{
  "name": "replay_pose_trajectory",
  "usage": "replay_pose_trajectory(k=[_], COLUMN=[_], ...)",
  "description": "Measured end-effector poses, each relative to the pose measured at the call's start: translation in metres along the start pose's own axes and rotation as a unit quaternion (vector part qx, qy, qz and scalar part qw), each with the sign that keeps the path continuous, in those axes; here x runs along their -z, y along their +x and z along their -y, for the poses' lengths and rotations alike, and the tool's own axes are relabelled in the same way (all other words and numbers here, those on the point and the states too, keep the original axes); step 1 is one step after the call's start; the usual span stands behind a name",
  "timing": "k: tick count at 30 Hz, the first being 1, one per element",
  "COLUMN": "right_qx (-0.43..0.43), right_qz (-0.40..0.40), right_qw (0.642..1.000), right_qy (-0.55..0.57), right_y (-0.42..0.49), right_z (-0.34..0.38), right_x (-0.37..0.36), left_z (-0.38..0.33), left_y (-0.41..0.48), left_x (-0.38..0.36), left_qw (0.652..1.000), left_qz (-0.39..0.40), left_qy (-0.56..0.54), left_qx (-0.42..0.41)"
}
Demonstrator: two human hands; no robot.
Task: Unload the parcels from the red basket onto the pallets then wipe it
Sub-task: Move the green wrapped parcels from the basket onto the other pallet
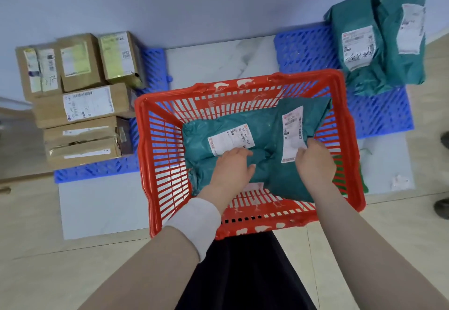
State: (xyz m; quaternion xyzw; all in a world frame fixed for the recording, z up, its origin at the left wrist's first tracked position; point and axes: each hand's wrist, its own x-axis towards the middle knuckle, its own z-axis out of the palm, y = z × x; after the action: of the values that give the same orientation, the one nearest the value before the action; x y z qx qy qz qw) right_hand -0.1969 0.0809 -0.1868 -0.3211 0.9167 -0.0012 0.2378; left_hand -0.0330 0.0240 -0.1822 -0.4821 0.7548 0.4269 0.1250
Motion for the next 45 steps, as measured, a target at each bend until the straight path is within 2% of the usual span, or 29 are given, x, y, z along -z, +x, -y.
replay_pose_trajectory(k=[3, 6, 8, 10, 12, 18, 20, 23, 26, 32, 40, 45], right_qx=[0.012, 0.007, 0.001, 0.008, 0.016, -0.016, -0.038, -0.029, 0.020, 0.047, 0.057, 0.065], right_qz=[-0.020, 0.015, 0.050, 0.070, 0.073, 0.023, 0.035, 0.060, 0.047, 0.021, 0.059, 0.062], right_qw=[0.999, 0.988, 0.971, 0.957, 0.947, 0.894, 0.880, 0.869, 0.883, 0.912, 0.927, 0.935], right_qy=[0.048, 0.154, 0.233, 0.281, 0.314, 0.447, 0.472, 0.490, 0.467, 0.407, 0.367, 0.342], right_y=[-0.015, -0.029, -0.038, -0.048, -0.058, -0.069, -0.064, -0.046, -0.018, 0.034, 0.098, 0.173], right_z=[0.003, 0.008, 0.009, 0.007, 0.003, -0.033, -0.053, -0.092, -0.135, -0.194, -0.194, -0.178], right_x=[0.022, 0.040, 0.048, 0.053, 0.058, 0.082, 0.095, 0.112, 0.131, 0.161, 0.171, 0.174], left_z=[-0.012, -0.026, -0.030, -0.033, -0.038, -0.094, -0.123, -0.167, -0.207, -0.262, -0.294, -0.304], left_y=[-0.004, -0.009, -0.011, -0.017, -0.024, -0.040, -0.039, -0.030, -0.017, 0.016, 0.078, 0.146], left_x=[0.004, 0.009, 0.012, 0.016, 0.016, 0.007, -0.003, -0.020, -0.048, -0.089, -0.084, -0.072], left_qw=[0.996, 0.976, 0.952, 0.910, 0.886, 0.908, 0.903, 0.900, 0.896, 0.891, 0.878, 0.878], left_qz=[0.007, 0.020, 0.042, 0.069, 0.074, -0.094, -0.140, -0.168, -0.171, -0.098, -0.166, -0.191], left_qy=[-0.086, -0.203, -0.278, -0.377, -0.427, -0.401, -0.405, -0.403, -0.409, -0.427, -0.430, -0.416], left_qx=[0.022, 0.077, 0.122, 0.161, 0.166, 0.076, 0.047, 0.024, 0.040, 0.121, 0.130, 0.142])
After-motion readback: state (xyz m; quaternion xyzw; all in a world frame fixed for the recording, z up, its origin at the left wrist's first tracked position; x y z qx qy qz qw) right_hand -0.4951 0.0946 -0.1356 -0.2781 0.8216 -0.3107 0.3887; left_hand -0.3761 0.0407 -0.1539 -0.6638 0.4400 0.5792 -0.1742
